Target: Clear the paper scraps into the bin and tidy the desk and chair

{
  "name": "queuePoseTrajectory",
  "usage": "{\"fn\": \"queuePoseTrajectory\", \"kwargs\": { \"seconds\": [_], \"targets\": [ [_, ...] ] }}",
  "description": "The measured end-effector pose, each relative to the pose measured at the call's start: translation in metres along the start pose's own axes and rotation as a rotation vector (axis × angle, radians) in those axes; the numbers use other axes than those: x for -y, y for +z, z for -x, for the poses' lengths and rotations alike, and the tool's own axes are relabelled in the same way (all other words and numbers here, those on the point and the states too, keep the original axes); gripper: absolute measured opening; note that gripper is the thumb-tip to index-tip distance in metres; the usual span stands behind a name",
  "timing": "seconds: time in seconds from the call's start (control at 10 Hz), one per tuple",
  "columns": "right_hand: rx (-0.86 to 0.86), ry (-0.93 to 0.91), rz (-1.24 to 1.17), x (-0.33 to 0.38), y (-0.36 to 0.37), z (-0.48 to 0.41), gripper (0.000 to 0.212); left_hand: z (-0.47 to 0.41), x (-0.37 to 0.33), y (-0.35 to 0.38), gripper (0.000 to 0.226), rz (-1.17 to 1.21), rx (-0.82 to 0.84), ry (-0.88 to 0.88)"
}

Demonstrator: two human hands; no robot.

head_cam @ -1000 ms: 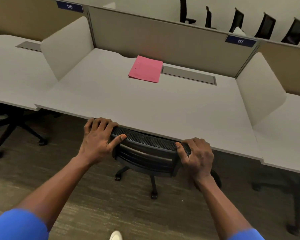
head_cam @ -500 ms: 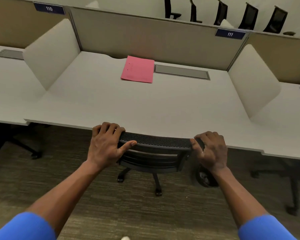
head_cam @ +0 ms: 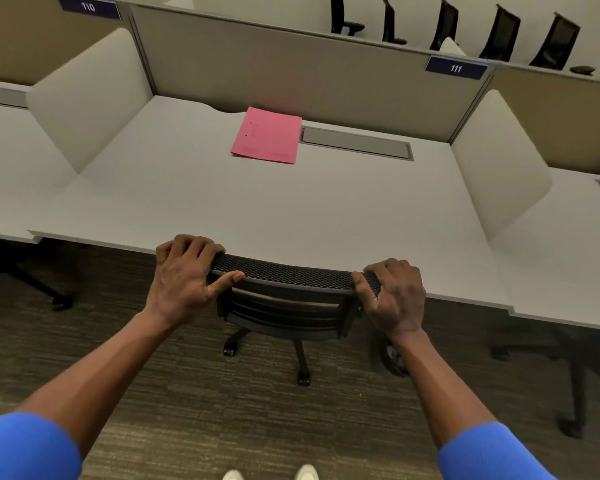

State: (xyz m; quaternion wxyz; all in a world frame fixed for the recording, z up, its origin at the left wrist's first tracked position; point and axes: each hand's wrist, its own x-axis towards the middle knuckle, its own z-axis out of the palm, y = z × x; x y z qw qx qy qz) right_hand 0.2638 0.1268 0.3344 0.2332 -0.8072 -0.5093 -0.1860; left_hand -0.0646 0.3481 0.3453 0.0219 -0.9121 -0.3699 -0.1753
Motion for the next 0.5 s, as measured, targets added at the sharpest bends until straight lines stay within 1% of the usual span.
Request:
{"fn": "queuePoseTrajectory", "kwargs": {
  "seconds": [0.3, 0.4, 0.5],
  "targets": [
    [0.036, 0.021, -0.028, 0.001, -0.004, 0.001, 0.072, 0.0, -0.004, -0.004, 0.075, -0.014, 0.038, -0.01],
    [0.078, 0.013, -0.029, 0.002, -0.007, 0.0, 0.074, -0.001, -0.005, -0.01, 0.079, -0.012, 0.084, -0.012],
    [0.116, 0.04, -0.039, 0.006, -0.014, 0.0, 0.073, -0.003, -0.008, -0.02, 0.087, -0.015, 0.19, -0.018]
  ]
}}
